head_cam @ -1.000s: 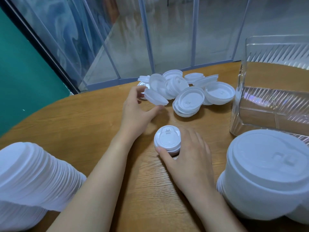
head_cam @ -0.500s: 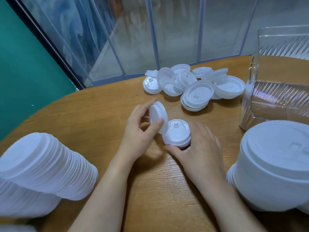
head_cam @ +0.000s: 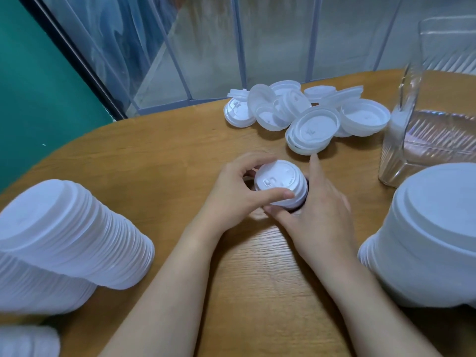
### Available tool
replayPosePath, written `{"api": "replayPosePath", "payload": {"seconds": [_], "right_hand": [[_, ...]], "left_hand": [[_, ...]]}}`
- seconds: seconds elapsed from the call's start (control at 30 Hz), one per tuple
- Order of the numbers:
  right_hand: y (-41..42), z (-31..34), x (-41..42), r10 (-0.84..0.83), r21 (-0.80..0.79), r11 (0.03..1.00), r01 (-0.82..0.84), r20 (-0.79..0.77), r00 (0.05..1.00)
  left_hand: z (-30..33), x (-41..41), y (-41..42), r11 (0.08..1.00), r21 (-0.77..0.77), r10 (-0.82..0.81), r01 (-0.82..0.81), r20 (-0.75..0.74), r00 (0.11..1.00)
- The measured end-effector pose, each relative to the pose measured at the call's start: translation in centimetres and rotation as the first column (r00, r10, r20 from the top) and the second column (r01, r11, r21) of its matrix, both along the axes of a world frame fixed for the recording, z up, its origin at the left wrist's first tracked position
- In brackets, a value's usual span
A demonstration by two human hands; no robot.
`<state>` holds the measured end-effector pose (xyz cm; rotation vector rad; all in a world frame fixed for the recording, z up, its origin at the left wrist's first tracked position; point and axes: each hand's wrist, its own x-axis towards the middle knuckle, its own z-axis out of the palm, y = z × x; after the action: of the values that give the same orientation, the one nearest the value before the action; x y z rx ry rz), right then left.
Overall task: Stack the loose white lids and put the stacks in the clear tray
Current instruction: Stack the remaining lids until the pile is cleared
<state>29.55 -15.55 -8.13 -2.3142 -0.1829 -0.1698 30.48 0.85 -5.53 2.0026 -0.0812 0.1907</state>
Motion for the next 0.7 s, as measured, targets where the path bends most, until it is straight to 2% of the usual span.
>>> {"api": "replayPosePath", "payload": {"seconds": [0.4, 0.7], "right_hand": [[-0.16, -0.08, 0.10, 0.015, -0.013, 1.000, -0.014, 0.037, 0.999], [0.27, -0.50, -0.11, 0.000, -0.105, 0.994, 0.005, 0.052, 0.999]], "left_hand": [[-0.14, 0.26, -0.19, 0.999, 0.012, -0.040, 0.041, -0.048, 0.998], [-0.01, 0.48, -0.35, 0.999, -0.022, -0.046, 0.044, -0.115, 0.992]]}}
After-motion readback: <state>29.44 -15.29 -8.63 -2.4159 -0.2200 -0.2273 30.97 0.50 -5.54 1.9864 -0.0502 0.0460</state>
